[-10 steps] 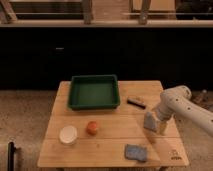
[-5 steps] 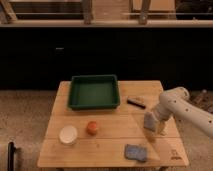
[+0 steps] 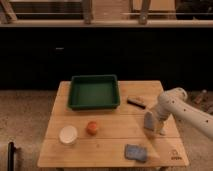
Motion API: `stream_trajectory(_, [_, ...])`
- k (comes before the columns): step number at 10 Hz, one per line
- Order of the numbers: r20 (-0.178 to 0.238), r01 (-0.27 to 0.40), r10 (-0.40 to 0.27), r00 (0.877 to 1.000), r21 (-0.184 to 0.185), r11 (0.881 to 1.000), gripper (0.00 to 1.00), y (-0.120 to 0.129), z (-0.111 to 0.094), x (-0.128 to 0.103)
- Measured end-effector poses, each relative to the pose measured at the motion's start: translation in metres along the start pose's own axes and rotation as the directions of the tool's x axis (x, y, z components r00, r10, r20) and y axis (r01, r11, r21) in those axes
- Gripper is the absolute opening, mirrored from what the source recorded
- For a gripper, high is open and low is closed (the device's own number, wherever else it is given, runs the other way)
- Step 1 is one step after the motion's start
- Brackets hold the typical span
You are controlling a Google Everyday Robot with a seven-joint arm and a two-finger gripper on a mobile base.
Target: Place towel in tray
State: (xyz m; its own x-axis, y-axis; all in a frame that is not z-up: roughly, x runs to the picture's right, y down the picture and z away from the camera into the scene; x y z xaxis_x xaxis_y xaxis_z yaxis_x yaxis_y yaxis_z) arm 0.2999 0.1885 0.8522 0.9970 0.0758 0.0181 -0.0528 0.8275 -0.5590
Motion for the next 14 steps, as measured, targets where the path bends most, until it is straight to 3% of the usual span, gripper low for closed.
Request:
stream_trajectory(2, [0.004,0.000,0.000,1.000,-0.001,1.000,0.77,-0.002,0.005,-0.001])
stream_trajectory(3, [0.005,-0.001,0.001,1.000,0.000,1.000,0.70,-0.002,0.007,-0.001])
stream_trajectory(10, [0.023,0.000,0.000,1.000,-0.010,1.000,0.02,0.000,0.012,0.003])
stream_trajectory(14, [0.034,0.008,-0.007,0.999,-0.008,1.000,0.00,0.001,0.001,0.006])
